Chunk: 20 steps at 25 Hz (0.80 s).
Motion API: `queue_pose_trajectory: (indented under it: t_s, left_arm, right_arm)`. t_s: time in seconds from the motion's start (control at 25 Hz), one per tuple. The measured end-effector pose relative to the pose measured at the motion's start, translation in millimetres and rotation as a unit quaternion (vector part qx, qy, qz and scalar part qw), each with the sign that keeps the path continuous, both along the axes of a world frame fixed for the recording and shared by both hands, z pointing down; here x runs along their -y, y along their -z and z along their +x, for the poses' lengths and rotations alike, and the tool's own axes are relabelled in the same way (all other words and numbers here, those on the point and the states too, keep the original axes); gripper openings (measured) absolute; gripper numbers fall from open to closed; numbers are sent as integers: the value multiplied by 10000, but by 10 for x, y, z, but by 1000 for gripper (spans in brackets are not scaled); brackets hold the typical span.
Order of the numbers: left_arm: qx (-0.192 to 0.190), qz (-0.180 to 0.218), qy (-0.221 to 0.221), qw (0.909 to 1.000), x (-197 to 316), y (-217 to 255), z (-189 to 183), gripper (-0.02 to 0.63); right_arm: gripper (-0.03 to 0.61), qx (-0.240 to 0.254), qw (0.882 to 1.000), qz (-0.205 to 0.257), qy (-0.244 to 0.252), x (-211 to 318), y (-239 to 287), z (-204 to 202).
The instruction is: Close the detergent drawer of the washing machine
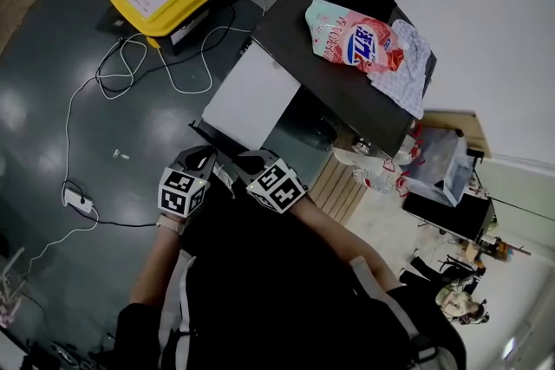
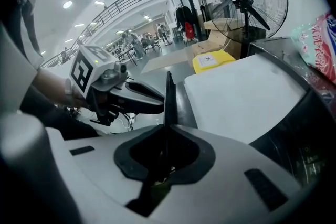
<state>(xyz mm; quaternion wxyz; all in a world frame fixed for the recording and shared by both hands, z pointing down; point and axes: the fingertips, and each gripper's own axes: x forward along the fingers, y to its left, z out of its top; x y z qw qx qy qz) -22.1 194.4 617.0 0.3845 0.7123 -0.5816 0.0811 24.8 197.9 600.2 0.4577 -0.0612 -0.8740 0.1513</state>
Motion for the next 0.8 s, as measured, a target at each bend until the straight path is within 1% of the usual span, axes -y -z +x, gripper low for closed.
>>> queue_pose_trajectory:
  t_s: [0.32, 0.8]
  left_arm:
    - [30, -12, -143, 9999, 238, 58, 15, 12]
    - [12, -136, -199, 9997, 538, 75, 7, 12]
  right_arm:
    - [43, 103, 9995, 103, -273, 241, 67, -33]
    - [43, 101, 9992, 65, -385, 543, 89, -36]
